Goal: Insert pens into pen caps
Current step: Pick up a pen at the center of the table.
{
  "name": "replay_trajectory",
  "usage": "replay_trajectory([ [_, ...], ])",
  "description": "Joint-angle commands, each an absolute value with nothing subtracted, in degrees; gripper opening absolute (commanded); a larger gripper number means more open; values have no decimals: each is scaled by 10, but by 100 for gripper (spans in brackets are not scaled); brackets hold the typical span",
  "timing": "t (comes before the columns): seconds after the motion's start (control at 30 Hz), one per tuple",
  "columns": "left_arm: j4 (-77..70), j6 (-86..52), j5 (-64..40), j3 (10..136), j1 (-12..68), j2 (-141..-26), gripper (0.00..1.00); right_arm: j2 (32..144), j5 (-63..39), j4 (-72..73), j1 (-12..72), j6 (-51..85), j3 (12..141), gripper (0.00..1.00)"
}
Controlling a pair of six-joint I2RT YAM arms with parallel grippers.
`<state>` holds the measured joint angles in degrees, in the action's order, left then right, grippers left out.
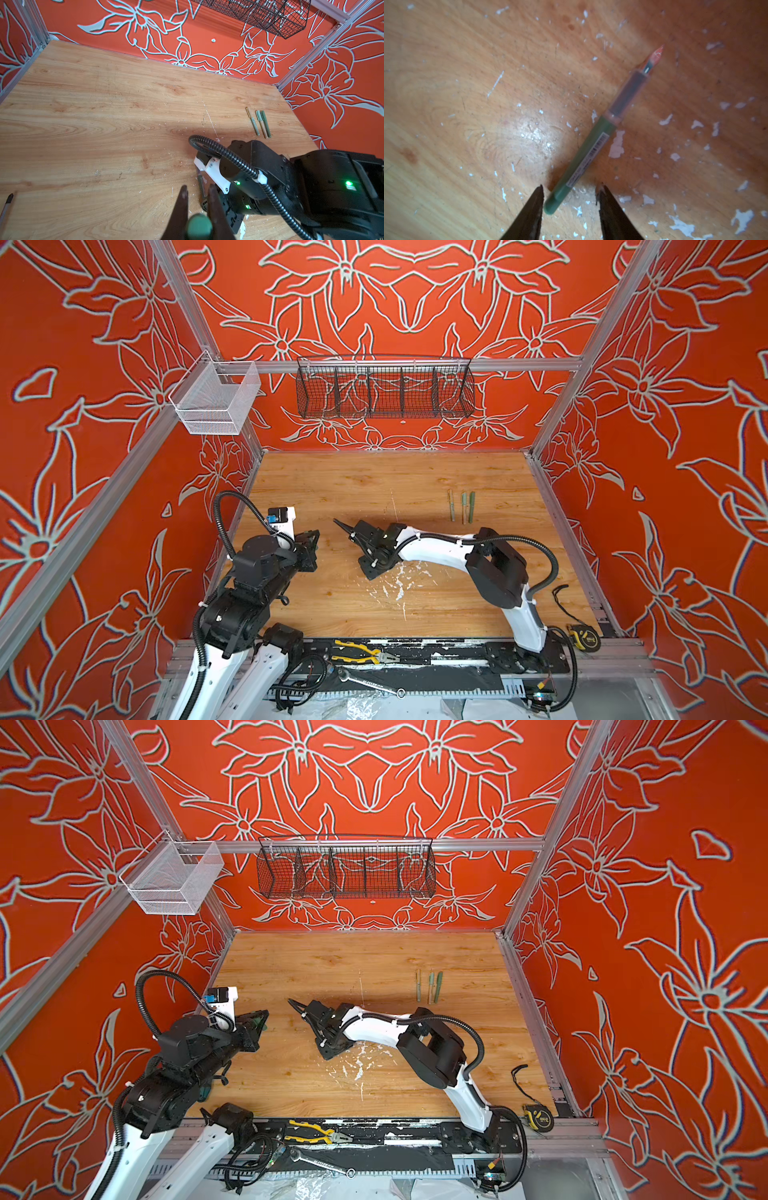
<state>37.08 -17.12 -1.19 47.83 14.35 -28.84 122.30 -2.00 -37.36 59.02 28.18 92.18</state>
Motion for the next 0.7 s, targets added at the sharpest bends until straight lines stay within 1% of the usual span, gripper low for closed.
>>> replay_trajectory([
  [0.0, 374, -169, -13, 472, 144, -279, 0, 1257, 12, -400, 593, 298, 950, 41],
  [0.27, 375, -169, -14, 473, 144, -277, 0, 1293, 21, -420, 593, 295, 986, 23],
  [0.47, 370, -171, -20, 473, 144, -288, 0, 1297, 26, -428, 592, 288, 989, 5],
  [0.57, 365, -174, -29, 470, 144, -292, 0, 1277, 28, -417, 588, 274, 973, 1],
  [0.67, 352, -181, -45, 466, 144, -300, 0, 1235, 24, -380, 583, 248, 934, 0],
])
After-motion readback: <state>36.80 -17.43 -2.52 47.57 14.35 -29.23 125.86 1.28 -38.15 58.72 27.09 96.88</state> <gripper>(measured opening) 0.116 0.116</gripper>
